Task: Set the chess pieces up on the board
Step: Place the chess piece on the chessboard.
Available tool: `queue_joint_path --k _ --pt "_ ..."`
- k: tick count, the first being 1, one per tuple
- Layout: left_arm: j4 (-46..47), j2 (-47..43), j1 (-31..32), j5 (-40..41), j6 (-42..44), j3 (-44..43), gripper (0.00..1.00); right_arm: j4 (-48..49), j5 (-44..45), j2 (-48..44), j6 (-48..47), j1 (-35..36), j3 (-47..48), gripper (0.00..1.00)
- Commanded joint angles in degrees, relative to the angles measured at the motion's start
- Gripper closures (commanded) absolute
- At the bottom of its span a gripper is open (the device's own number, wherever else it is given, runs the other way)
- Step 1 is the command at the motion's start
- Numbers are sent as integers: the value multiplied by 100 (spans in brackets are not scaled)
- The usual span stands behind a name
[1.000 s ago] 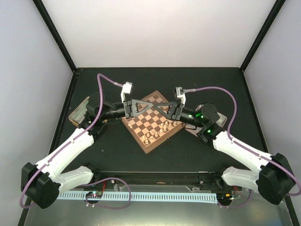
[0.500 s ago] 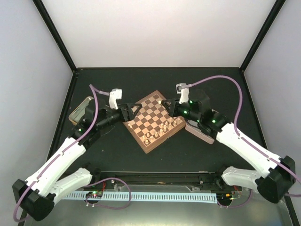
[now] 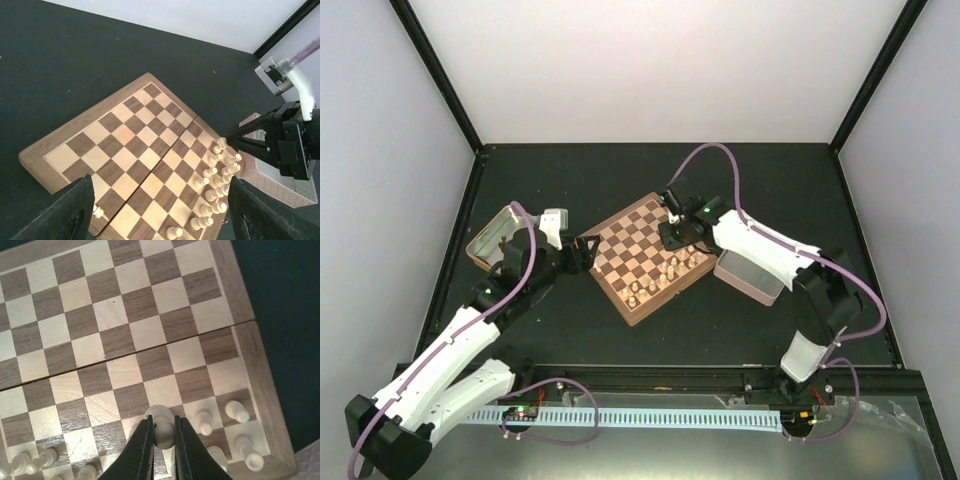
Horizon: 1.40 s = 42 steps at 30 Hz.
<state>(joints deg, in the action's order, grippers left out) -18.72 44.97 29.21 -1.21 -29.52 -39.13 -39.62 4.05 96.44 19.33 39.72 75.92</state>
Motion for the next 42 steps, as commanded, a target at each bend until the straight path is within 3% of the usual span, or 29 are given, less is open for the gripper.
queue_joint_path --k 1,19,42 --pt "-115 -33 -47 341 254 -11 25 -476 94 397 -335 213 557 97" --pt "-99 41 -52 296 438 117 24 -1507 293 1677 -580 831 1518 95" --pt "-139 381 -66 176 488 -19 24 -1733 -20 1882 -895 932 1451 92"
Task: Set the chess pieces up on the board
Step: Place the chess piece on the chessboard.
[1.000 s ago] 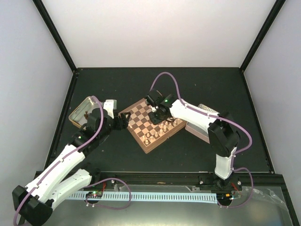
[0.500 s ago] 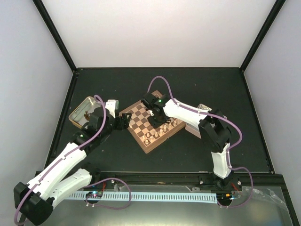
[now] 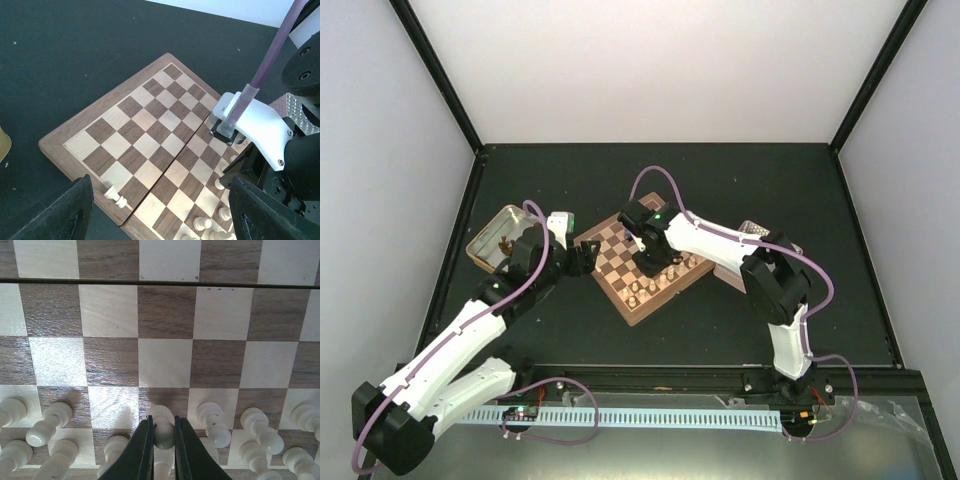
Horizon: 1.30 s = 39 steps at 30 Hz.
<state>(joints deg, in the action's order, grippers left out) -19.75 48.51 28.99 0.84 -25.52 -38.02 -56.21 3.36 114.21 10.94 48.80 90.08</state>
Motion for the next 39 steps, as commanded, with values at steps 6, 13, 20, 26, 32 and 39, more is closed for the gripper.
queue_joint_path --k 6,13,20,26,32,39 --pt "-52 27 -46 -27 82 -127 24 -60 130 132 -48 31 3 89" --pt "-82 27 -47 -23 44 -131 24 -33 22 0 -100 31 -46 80" --pt "-98 44 -43 -39 16 -135 24 28 56 -87 -68 27 -47 79" --pt "-115 95 -46 -29 -31 -118 24 212 284 48 43 31 -34 76" --pt "-109 148 -48 -55 -57 -123 24 400 316 280 62 25 119 75" --pt "-118 175 -50 -65 -72 -113 24 477 374 529 79 29 175 79"
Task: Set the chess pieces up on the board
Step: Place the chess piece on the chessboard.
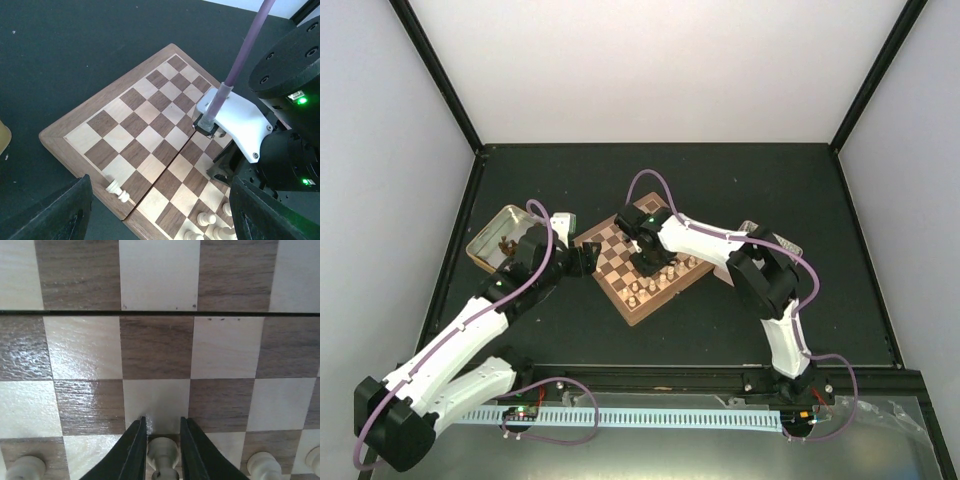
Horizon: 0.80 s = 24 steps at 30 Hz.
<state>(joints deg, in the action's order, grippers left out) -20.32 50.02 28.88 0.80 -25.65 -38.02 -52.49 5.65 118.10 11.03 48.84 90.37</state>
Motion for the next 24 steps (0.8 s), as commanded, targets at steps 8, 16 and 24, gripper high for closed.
queue_joint_path --k 8,16,24 --pt "-13 131 -41 -84 -147 -81 24 40 20 7 52 28 -77 85" --pt "34 370 -45 -216 -272 -100 24 70 -198 -203 22 24 -267 86" --pt "3 692 -49 -132 -520 -64 24 290 14 -227 274 1 30 76"
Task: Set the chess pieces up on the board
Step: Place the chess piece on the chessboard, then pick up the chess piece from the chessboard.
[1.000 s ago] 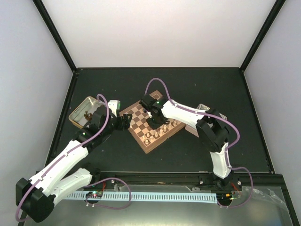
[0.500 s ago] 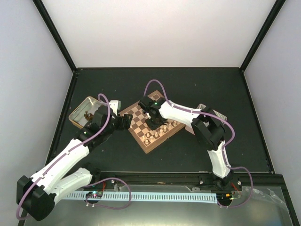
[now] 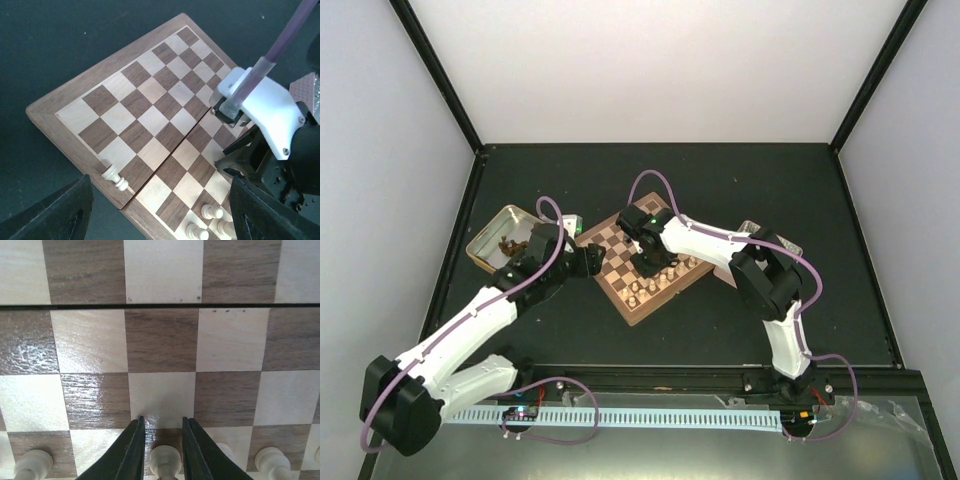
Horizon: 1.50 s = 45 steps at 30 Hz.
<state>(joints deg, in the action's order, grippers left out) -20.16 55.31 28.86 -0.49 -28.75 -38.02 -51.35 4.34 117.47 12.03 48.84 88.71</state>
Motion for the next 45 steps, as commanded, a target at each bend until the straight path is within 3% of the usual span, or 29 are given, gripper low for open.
queue_joint_path --k 1,5,15,30,45 --pt "5 220 -47 32 -255 -45 24 234 207 -214 233 -8 240 76" --pt "114 578 -68 74 -440 31 30 646 342 -563 508 -47 174 74" --pt "-331 2168 -169 86 -667 -638 58 1684 511 -1770 871 -143 -838 73" --pt "-640 3215 -285 80 -800 -1227 68 1948 587 -2327 742 -150 -1444 74" --pt "-882 3557 -293 101 -930 -1359 83 2218 482 -2588 819 -150 -1699 75"
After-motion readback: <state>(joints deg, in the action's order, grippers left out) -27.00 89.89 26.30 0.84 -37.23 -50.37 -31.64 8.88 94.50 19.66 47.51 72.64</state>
